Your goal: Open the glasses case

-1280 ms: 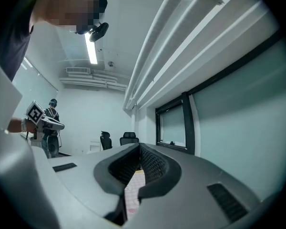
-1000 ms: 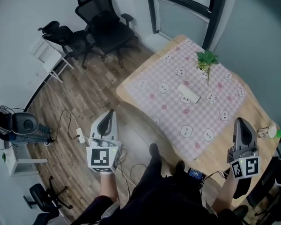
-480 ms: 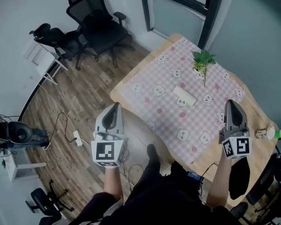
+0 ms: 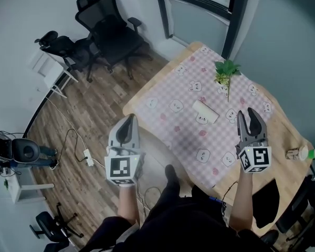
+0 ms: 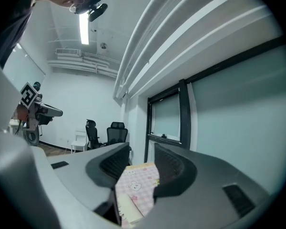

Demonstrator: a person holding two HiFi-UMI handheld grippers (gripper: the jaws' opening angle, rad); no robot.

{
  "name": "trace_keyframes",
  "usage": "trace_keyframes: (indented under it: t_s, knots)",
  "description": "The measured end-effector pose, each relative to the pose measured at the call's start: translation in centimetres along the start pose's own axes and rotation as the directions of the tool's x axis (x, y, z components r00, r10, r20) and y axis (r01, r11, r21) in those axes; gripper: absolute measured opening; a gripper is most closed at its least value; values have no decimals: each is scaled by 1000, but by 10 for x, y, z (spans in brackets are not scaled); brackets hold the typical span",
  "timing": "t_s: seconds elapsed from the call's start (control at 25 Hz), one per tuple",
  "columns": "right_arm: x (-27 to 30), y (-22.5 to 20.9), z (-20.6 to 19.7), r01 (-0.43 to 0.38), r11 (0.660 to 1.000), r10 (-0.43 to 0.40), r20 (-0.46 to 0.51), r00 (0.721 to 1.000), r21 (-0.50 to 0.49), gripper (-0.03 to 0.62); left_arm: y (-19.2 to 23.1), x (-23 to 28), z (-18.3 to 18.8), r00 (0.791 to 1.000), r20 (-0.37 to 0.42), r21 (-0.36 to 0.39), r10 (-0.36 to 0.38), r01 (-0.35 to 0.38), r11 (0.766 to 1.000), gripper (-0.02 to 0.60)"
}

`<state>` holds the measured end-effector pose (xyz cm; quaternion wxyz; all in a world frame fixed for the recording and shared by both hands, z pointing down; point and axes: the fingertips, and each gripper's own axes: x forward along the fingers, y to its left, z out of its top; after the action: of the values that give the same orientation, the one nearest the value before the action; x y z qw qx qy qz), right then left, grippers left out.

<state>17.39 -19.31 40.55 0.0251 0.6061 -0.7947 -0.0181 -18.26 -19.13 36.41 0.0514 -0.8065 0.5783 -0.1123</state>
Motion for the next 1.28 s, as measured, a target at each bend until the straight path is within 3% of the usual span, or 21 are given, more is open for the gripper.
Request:
trace_keyframes:
  t_s: [0.04, 0.28, 0.4, 0.48, 0.6, 0.72, 0.8, 0.96, 1.28]
  knots:
    - [0, 1, -2, 3, 1000, -3, -3, 1000, 4, 184, 1, 0, 0, 1000, 4, -2, 7, -7, 1000, -2]
    - [9, 5, -7, 2, 1000, -2, -5, 1000, -17, 186, 5, 4, -2, 1000, 1, -8, 14, -14, 1000, -2]
    - [28, 13, -37, -18, 977, -2, -99, 995, -210, 186, 7, 1, -7, 1000, -4, -2, 25, -25, 1000, -2]
    - [43, 22, -75, -55, 909, -23, -182, 983, -414, 184, 10, -5, -10, 999, -7, 5, 48, -48, 999, -2]
    - [70, 37, -156, -178, 741, -42, -308, 950, -647, 184, 17, -13, -17, 997, -24, 37, 68, -67, 997, -2]
    - [82, 57, -251, -324, 602, -32, -427, 903, -730, 184, 27, -25, -27, 993, -53, 62, 108, -105, 993, -2]
    - [78, 69, -303, -392, 559, -24, -487, 873, -731, 184, 35, -36, -34, 987, -74, 89, 141, -135, 987, -2]
    - [73, 70, -355, -435, 543, -48, -543, 838, -718, 184, 44, -45, -44, 981, -98, 115, 170, -158, 981, -2]
    - [84, 61, -369, -414, 546, -87, -541, 836, -728, 167, 45, -44, -65, 978, -151, 114, 141, -124, 986, -2]
